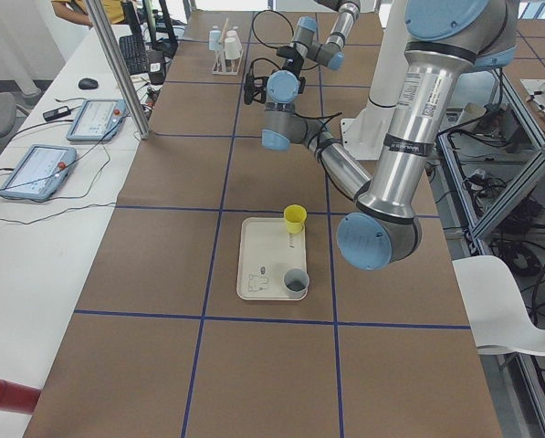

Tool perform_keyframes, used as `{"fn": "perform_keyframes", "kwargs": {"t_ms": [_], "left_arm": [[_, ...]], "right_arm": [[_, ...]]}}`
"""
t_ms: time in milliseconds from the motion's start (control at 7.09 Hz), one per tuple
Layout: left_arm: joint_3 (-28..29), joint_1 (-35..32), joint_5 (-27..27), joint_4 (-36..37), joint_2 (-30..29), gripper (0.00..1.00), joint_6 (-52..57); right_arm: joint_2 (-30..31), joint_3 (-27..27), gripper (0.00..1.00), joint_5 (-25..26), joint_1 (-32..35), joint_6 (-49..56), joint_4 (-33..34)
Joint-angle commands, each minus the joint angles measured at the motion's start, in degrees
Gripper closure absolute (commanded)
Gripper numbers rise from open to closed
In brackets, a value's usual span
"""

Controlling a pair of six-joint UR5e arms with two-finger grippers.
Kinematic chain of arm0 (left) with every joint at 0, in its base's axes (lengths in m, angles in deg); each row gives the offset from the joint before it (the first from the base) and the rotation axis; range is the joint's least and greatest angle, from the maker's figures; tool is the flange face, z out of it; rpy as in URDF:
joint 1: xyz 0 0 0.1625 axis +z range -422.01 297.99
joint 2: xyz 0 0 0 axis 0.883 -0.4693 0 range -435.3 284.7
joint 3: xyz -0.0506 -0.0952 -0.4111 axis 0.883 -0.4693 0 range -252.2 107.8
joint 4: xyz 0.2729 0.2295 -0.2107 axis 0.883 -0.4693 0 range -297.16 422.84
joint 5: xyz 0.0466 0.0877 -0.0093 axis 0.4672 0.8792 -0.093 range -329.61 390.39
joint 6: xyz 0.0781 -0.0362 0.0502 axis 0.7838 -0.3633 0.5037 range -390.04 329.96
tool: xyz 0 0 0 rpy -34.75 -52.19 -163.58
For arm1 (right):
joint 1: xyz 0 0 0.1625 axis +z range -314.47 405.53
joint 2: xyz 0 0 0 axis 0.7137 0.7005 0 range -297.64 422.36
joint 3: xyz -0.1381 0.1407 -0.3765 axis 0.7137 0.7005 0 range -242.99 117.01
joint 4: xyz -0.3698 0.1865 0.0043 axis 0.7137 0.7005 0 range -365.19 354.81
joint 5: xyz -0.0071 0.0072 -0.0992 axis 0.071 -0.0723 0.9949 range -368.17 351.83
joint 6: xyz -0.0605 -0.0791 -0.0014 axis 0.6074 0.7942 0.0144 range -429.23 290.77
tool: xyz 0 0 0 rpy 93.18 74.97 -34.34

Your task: Transfer IKEA cup to right arm and place on rack

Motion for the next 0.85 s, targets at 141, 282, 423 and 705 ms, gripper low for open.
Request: {"fn": "perform_keyframes", "kwargs": {"t_ms": [141, 282, 423, 705], "left_arm": [[1.8, 5.1, 2.7, -0.7, -2.5, 1.00, -1.5], [2.2, 5.2, 2.7, -0.7, -3.2, 1.00, -1.5], [2.3, 5.2, 2.7, -0.7, -3.3, 1.00, -1.5], [3.0, 5.7, 3.2, -0.7, -3.6, 1.00, -1.5]], "right_arm": [[-0.7, 0.0, 0.01, 0.0, -1.2, 0.3, -5.7], [-0.7, -0.2, 0.02, 0.0, -1.2, 0.4, -6.3], [-0.7, 0.0, 0.02, 0.0, -1.7, 0.7, -7.7], [-0.8, 0.0, 0.01, 0.1, -2.0, 0.8, -8.2]]}}
